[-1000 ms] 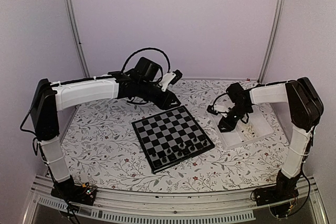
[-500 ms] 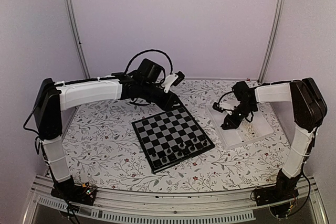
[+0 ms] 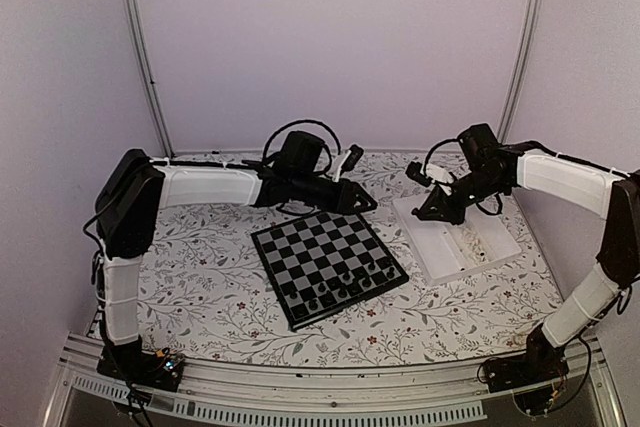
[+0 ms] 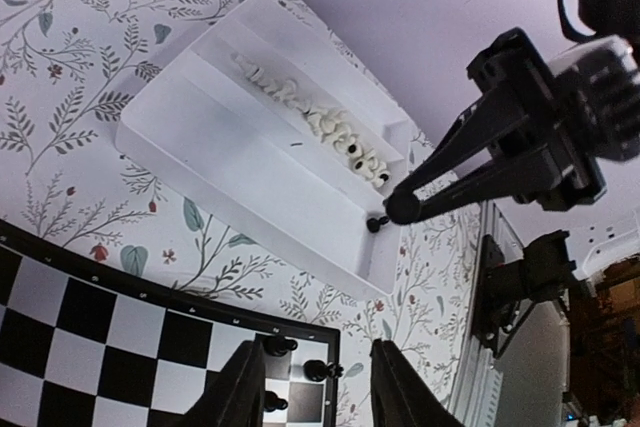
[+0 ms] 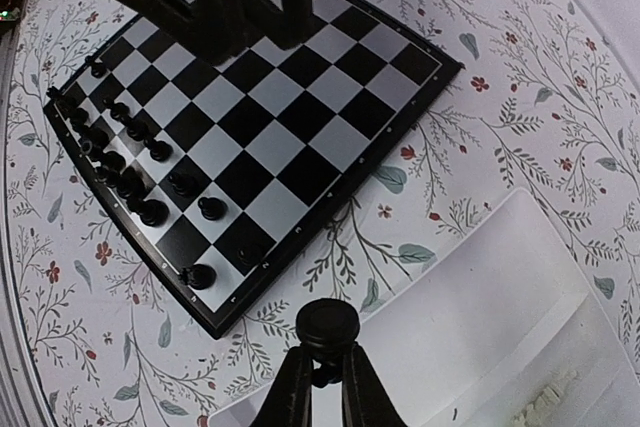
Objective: Set up the chess pieces on the board
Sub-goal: Pick up the chess piece from the storage box, then place the chess piece on the chessboard.
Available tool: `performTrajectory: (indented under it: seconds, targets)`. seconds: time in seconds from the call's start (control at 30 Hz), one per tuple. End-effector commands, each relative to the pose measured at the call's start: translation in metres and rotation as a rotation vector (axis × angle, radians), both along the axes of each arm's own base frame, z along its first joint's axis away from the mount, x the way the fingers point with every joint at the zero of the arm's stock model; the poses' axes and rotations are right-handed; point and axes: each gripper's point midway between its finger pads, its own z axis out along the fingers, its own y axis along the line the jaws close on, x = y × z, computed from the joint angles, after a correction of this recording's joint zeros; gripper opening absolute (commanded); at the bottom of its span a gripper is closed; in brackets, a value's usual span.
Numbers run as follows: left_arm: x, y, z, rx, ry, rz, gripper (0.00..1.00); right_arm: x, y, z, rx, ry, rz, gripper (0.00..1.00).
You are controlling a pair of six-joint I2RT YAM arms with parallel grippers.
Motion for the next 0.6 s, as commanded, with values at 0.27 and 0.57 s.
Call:
performTrajectory:
  seconds: [0.27,0.57]
  targets:
    - [-0.023,-0.045,0.018,-0.167,0.123,-0.101,0.39,-0.015,0.042,0.027,0.037,-0.049,0.126,0.12]
    - [-0.036,-0.058,0.011,-0.168,0.159,-0.166,0.40,-0.016,0.050,0.026,0.024,-0.039,0.132,0.12]
